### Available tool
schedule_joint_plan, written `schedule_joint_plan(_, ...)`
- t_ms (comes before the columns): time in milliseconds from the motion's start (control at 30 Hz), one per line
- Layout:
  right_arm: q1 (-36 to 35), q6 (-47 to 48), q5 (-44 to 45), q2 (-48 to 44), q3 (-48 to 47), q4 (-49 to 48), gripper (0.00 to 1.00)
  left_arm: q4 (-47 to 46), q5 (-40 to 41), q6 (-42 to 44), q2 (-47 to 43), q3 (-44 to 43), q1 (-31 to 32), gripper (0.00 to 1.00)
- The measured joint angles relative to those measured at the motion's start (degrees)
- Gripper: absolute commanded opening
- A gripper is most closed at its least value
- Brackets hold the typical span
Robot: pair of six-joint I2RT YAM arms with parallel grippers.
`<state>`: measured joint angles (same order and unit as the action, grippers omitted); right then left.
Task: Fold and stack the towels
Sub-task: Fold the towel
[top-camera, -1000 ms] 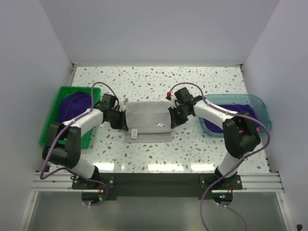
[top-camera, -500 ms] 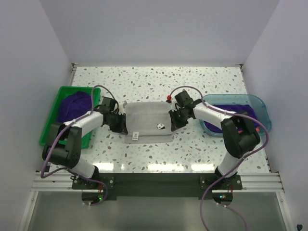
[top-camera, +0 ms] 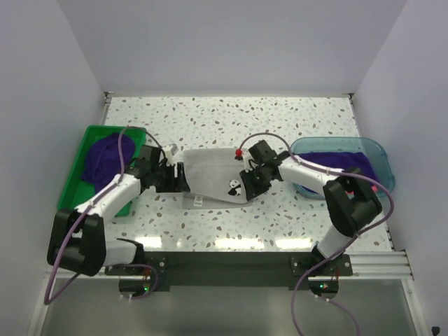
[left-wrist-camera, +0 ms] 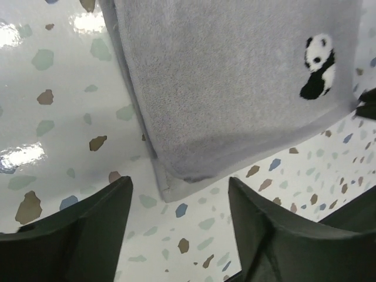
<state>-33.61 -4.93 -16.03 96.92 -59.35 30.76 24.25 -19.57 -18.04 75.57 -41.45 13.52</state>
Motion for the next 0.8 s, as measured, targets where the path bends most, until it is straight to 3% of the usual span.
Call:
schedule_joint_plan(100,-2.7,0.9,0.0,-3.3,2.3,0.5,0.28,-0.7,0.0,-2.6,-5.0,1.5,0.0,0.81)
schedule_joint_plan(367,-7.3,-0.5,0.6,-7.7,6.1,2.3,0.31,-3.8,0.5,-9.5,-10.5,5.5,0.0,0.81)
schedule_joint_plan(433,-7.7,-1.6,2.2,-8.9,6.0,2.6,0.38,-3.9,0.5,-10.6,-10.1,5.7,0.2,0.81)
schedule_joint_plan(533,-7.8,-3.7,5.7,-11.1,4.9,3.0,0.51,-4.1,0.8,-12.0,-8.6,5.7,1.5,0.76)
schedule_joint_plan(800,-7.7,-13.0,14.2,-12.3,2.2,1.4,0.52,-4.4,3.7,-15.1,-3.9,5.7,6.9,0.58)
